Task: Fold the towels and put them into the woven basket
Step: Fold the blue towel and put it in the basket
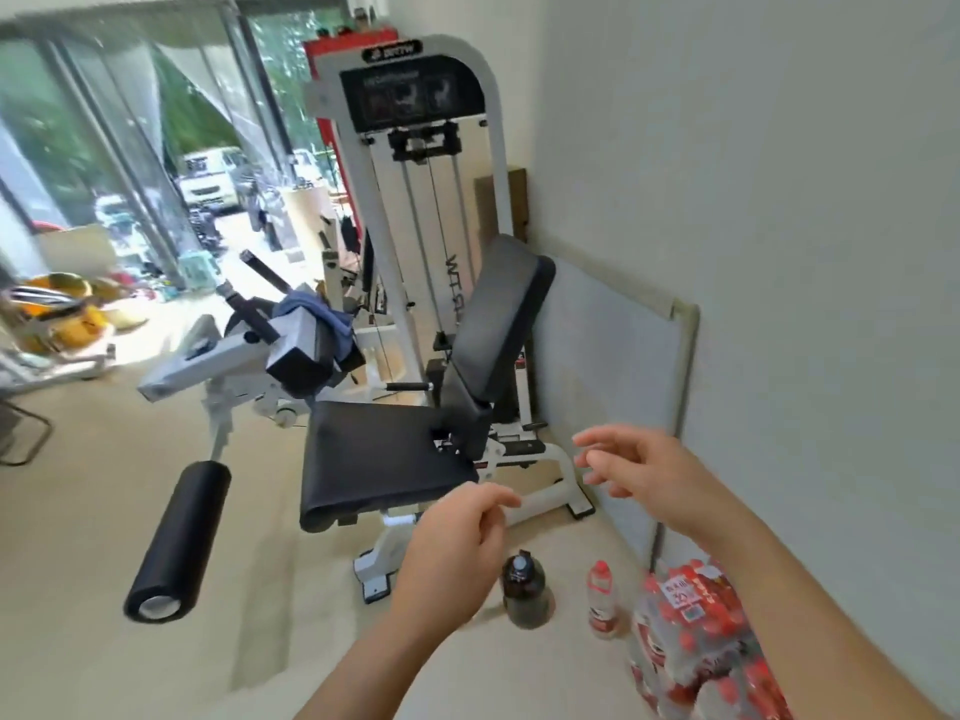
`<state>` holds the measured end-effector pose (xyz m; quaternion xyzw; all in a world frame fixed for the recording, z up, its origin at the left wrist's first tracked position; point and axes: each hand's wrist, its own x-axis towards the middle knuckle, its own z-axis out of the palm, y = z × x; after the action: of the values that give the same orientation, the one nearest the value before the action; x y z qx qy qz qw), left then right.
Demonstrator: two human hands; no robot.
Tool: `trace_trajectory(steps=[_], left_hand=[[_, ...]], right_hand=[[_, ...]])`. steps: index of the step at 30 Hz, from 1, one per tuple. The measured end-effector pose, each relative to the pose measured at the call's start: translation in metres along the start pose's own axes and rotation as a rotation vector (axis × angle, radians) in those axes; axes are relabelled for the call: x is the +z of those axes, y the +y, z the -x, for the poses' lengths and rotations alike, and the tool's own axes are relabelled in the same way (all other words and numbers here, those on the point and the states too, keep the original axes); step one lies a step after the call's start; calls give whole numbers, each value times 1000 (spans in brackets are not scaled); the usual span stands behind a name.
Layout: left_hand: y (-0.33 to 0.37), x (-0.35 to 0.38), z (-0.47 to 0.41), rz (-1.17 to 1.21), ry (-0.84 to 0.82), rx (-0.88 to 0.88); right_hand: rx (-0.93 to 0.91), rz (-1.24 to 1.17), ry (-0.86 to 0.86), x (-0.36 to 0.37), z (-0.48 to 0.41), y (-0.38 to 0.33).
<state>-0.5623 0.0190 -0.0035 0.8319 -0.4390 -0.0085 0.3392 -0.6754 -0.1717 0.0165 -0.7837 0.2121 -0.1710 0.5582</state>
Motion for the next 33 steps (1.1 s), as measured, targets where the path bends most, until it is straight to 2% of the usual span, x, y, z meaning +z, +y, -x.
trace_trajectory(steps=[17,27,33], left_hand=[[-159,-44,-237,-429,-11,-251],[-324,-96,-378,-674,-55,-318],[-397,-121,-451,-775,-129,-274]], right_hand=[[-5,40,-379,131,-310,-6],[97,52,-370,246,-487,-13],[95,188,-400,294,-566,-14]])
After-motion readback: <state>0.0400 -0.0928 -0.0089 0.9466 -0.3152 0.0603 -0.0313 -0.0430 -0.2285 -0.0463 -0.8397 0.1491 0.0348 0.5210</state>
